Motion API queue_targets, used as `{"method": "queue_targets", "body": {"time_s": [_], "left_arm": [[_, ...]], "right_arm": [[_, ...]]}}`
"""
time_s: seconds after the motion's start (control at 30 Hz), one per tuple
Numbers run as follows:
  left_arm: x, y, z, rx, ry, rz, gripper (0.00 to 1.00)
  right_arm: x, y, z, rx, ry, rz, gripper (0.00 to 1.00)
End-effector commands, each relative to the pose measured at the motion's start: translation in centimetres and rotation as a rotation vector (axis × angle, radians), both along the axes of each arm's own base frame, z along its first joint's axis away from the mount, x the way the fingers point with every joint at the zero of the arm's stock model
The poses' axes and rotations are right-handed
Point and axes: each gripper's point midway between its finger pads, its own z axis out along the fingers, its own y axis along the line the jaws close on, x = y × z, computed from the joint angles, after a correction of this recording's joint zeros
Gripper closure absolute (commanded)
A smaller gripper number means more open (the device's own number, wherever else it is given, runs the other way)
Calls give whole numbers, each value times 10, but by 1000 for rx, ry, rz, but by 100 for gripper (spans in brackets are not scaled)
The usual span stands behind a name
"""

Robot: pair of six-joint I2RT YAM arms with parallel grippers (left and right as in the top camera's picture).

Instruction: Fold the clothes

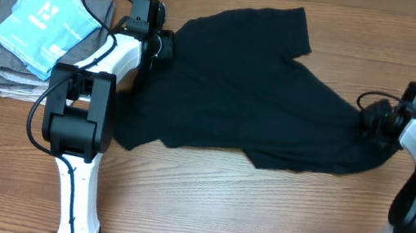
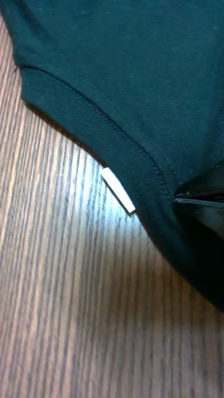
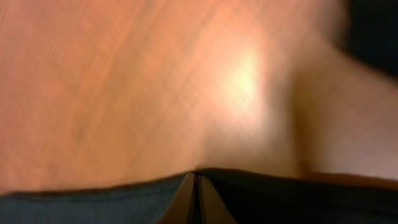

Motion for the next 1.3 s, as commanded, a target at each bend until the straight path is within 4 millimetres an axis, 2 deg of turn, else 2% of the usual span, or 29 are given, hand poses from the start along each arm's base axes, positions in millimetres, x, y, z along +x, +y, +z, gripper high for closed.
{"method": "queue_targets", "body": {"time_s": [0.0, 0.13, 0.23, 0.33, 0.43, 0.47, 0.53, 0.63, 0.67, 0.77, 0.83, 0.93, 0.97, 1.0, 1.2, 1.27], "left_arm": [[-41, 24, -63, 41, 193, 79, 96], [-47, 23, -65, 29, 222, 96, 96], [-52, 21, -67, 19, 246, 117, 96], [-54, 14, -67, 17, 253, 111, 96], [-52, -1, -59, 16, 231, 80, 96], [-46, -8, -49, 21, 200, 63, 96], [-32, -22, -21, 21, 123, 22, 96], [-10, -47, 46, 9, -26, -36, 96], [-2, -60, 82, 11, -105, -77, 96], [4, -81, 139, -3, -221, -115, 96], [3, -88, 153, -10, -248, -125, 96], [1, -89, 150, -8, -235, -129, 96], [-2, -88, 138, -1, -201, -130, 96], [-3, -88, 132, 3, -183, -130, 96], [-6, -84, 101, 30, -119, -129, 96], [-5, -79, 87, 55, -99, -114, 96]], "right_arm": [[-24, 3, -76, 27, 175, 7, 96], [9, -6, -86, 20, 146, 39, 96], [38, -6, -80, 14, 95, 95, 96], [73, -1, -56, -28, 30, 166, 96], [107, 10, -20, -85, -38, 258, 96], [123, 16, 1, -114, -67, 304, 96], [139, 22, 31, -137, -98, 338, 95], [150, 27, 87, -138, -105, 350, 96], [147, 30, 112, -130, -90, 350, 96], [118, 36, 144, -78, 8, 335, 96], [89, 40, 145, -23, 120, 313, 96], [50, 41, 131, 50, 279, 279, 96], [32, 41, 119, 80, 358, 272, 96], [24, 40, 112, 88, 393, 268, 96], [0, 34, 56, 97, 515, 239, 96], [-1, 33, 26, 95, 508, 238, 96]]}}
